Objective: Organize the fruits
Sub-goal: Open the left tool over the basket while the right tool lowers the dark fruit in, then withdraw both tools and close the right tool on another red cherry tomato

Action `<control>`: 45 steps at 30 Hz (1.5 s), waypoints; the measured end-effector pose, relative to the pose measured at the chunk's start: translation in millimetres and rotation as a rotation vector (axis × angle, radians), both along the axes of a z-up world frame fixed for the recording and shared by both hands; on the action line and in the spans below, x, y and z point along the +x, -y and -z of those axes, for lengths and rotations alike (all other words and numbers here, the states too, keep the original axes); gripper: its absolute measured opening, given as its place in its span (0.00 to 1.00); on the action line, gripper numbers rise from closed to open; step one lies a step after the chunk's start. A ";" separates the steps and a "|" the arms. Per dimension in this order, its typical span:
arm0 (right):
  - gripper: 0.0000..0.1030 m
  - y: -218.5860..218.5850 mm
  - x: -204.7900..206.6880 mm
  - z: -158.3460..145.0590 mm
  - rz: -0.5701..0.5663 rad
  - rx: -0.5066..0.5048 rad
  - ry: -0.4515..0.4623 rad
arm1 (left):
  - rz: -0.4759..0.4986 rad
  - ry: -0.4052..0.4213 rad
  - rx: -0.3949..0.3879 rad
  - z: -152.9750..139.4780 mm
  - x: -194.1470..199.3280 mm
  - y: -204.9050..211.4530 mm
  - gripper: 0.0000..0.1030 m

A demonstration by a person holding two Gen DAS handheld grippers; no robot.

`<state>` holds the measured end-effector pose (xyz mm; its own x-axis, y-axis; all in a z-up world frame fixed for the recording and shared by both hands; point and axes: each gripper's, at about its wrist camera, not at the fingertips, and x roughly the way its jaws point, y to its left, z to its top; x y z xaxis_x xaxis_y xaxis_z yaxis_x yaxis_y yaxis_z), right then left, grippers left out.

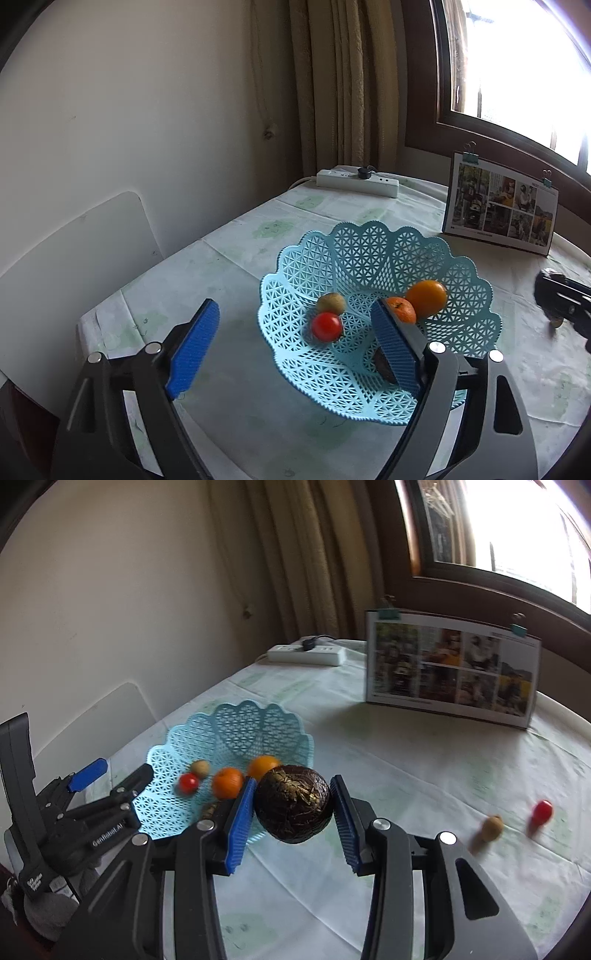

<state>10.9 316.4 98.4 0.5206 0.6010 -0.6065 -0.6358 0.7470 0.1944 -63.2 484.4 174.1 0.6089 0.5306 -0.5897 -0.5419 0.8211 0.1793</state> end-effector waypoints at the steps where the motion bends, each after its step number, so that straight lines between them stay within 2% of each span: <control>1: 0.41 -7.5 0.1 1.6 -0.012 -0.002 -0.001 | -0.003 0.001 -0.003 0.0 -1.0 -1.7 0.83; 8: 0.41 -37.7 4.1 14.0 -0.041 -0.014 -0.033 | -0.014 0.002 -0.009 0.7 -1.8 -5.0 0.86; 16: 0.41 -21.3 10.8 10.6 0.009 0.009 -0.024 | -0.005 0.010 -0.022 -2.0 1.5 0.3 0.88; 21: 0.42 13.4 26.2 12.0 0.101 -0.002 -0.018 | 0.040 0.017 -0.016 -5.6 8.3 17.5 0.92; 24: 0.48 43.0 42.1 17.3 0.192 -0.016 -0.025 | 0.068 0.014 -0.012 -5.9 13.6 29.1 0.92; 31: 0.48 117.5 74.6 31.8 0.375 -0.068 -0.041 | 0.127 0.004 -0.005 -4.4 26.3 55.7 0.93; 38: 0.49 163.1 93.3 40.0 0.467 -0.092 -0.044 | 0.172 -0.002 0.006 -5.1 35.7 77.2 0.93; 45: 0.49 187.6 103.9 50.2 0.517 -0.099 -0.063 | 0.218 -0.016 0.014 -2.2 45.3 99.2 0.93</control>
<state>114.7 128.8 48.3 0.6949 0.2135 -0.6867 -0.1689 0.9767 0.1328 -17.9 385.2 176.3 0.7007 0.3960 -0.5935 -0.3491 0.9157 0.1989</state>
